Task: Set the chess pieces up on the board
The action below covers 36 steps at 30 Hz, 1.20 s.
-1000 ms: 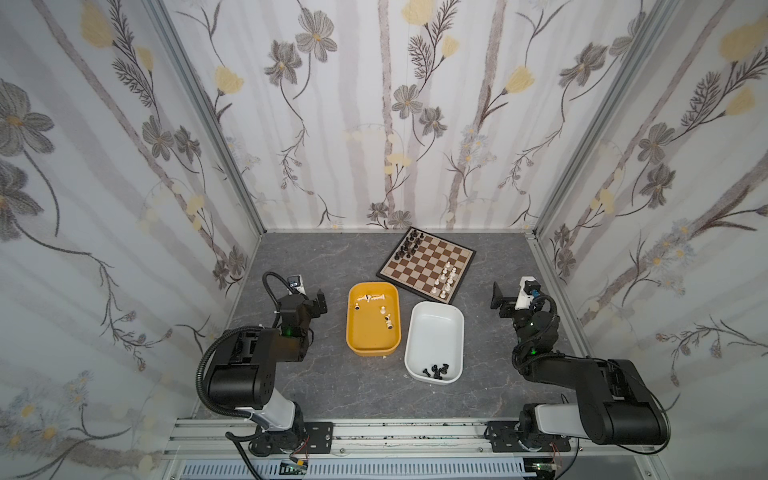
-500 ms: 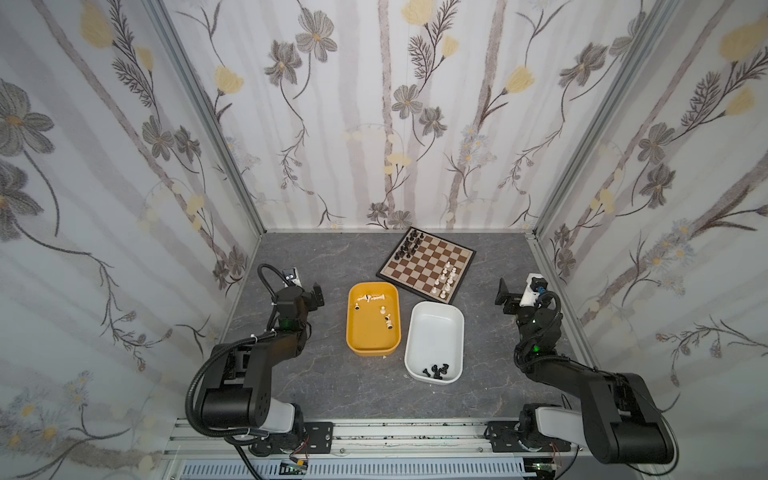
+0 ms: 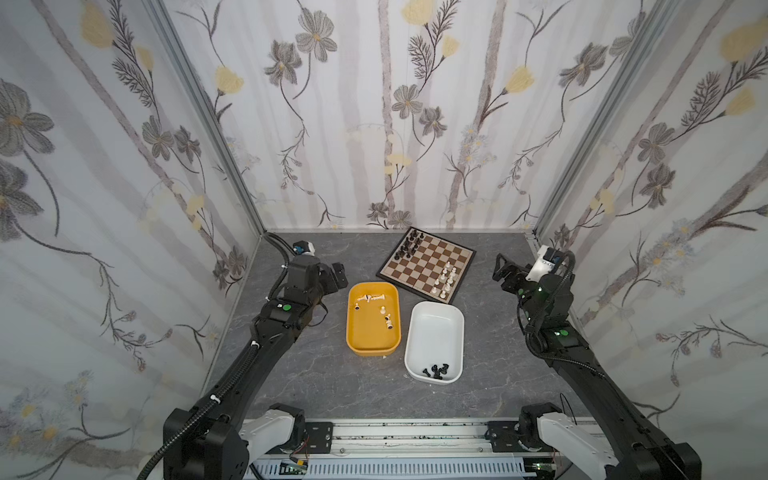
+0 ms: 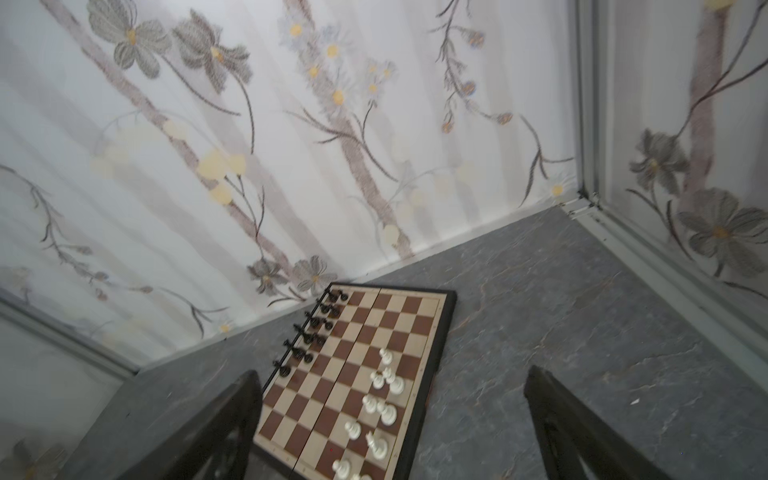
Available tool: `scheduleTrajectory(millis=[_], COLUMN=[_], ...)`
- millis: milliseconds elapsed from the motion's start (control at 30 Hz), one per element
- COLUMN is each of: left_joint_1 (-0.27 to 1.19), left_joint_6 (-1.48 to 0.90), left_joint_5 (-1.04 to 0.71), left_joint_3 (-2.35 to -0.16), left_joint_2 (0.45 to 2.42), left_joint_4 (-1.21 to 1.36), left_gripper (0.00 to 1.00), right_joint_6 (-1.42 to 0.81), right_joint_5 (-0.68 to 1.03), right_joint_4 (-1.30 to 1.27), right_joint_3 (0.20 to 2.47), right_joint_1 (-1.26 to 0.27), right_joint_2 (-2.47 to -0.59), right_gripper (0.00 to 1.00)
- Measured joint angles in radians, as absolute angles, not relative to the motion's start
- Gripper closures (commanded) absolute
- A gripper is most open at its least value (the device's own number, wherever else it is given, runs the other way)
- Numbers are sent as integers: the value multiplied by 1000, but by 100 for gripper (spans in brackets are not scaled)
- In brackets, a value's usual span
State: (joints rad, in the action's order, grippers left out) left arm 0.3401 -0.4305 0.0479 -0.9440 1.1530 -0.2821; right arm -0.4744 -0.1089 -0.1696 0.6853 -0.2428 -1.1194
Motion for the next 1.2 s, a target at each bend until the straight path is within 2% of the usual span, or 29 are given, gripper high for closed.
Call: scheduleTrajectory(millis=[33, 133, 200, 267, 333, 500, 600, 800, 1200], left_joint_1=[365, 439, 467, 486, 503, 521, 520, 520, 464], left_joint_6=[-442, -485, -514, -530, -543, -583, -611, -662, -707], left_joint_5=[28, -45, -89, -105, -109, -128, -120, -69, 32], left_joint_3=[-950, -954, -962, -987, -1017, -1072, -1111, -1149, -1111], left_joint_2=[1161, 1217, 1281, 1354, 1419, 1547, 1625, 1720, 1747], left_joint_4=[-307, -365, -392, -405, -412, -422, -441, -509, -606], left_gripper=[0, 0, 8, 27, 42, 85, 95, 100, 100], right_joint_6=[-482, -501, -518, -527, -544, -580, -614, -675, -743], right_joint_5=[-103, -73, -54, -55, -52, -51, -26, -8, -34], right_joint_4=[-123, 7, 88, 131, 152, 183, 184, 221, 279], right_joint_3=[691, 721, 751, 783, 815, 884, 890, 876, 777], right_joint_1=[-286, -422, -513, -586, -647, -716, -740, -760, -689], right_joint_2=[-1122, -1182, -1251, -1310, -1365, -1531, -1627, -1702, -1699], right_gripper=[16, 37, 52, 68, 78, 96, 96, 95, 69])
